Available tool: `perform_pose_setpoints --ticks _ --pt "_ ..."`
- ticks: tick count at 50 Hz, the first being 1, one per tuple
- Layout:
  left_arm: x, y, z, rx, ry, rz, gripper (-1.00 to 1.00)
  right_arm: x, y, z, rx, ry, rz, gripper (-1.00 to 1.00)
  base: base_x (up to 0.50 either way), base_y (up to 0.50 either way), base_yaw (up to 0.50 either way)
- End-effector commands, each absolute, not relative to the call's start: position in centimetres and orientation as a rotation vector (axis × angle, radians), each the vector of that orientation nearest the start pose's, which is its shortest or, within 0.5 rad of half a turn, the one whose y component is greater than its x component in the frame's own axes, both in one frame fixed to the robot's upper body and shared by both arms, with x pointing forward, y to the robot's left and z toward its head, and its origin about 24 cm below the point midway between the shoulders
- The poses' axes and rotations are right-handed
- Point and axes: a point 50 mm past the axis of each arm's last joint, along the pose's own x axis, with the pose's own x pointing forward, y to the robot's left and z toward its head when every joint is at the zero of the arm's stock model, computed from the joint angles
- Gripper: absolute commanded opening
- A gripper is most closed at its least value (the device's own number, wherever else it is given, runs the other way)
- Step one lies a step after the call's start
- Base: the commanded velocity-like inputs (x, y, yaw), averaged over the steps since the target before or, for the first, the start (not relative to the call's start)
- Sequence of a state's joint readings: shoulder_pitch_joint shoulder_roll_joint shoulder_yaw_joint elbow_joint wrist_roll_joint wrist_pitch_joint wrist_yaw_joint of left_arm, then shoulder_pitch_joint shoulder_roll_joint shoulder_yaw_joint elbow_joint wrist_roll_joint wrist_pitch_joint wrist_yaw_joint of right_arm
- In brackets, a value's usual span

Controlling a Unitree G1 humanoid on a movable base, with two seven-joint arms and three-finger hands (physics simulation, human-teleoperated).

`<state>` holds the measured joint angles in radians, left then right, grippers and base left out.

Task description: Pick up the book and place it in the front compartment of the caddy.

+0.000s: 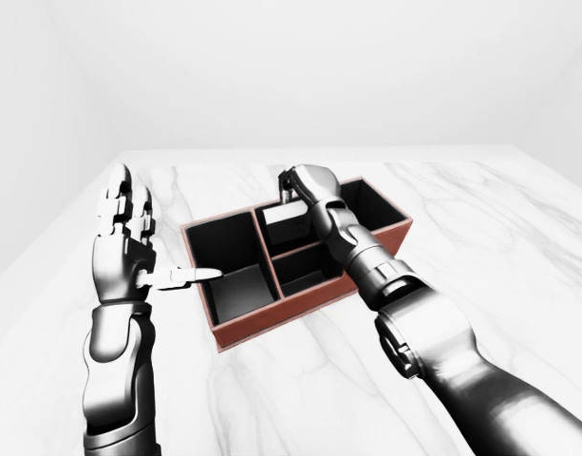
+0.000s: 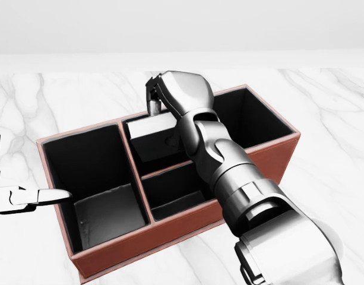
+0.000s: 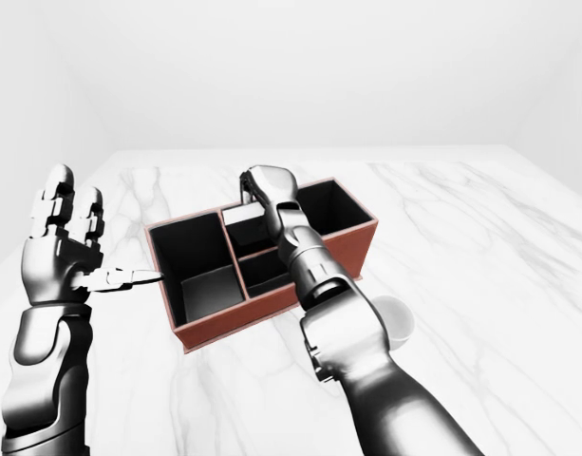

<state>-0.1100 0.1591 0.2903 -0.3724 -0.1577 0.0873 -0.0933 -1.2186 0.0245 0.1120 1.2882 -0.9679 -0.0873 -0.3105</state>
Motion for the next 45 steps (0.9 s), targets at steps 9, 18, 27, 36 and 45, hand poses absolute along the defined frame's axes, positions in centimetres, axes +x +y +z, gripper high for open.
perform_pose_setpoints --ticks 9,18,27,36,45 --pt "24.87 22.24 15.76 0.048 -0.426 0.109 1.0 40.84 -3.33 16.86 -1.143 -0.365 0.07 -1.0 0.0 0.0 0.0" --pt "24.9 22.22 15.77 0.047 -0.426 0.109 1.0 40.82 -3.4 16.78 -1.147 -0.369 0.06 -1.0 0.0 0.0 0.0" --pt "24.81 22.25 15.9 0.047 -0.432 0.109 1.0 40.82 -3.53 16.84 -1.165 -0.388 0.04 -0.64 0.0 0.0 0.0" --pt "24.84 22.24 15.85 0.048 -0.43 0.109 1.0 40.79 -3.54 16.63 -1.175 -0.383 0.047 1.0 0.0 0.0 0.0" --pt "24.94 22.17 15.62 0.049 -0.419 0.106 1.0 40.79 -3.68 16.35 -1.179 -0.37 0.056 1.0 0.0 0.0 0.0"
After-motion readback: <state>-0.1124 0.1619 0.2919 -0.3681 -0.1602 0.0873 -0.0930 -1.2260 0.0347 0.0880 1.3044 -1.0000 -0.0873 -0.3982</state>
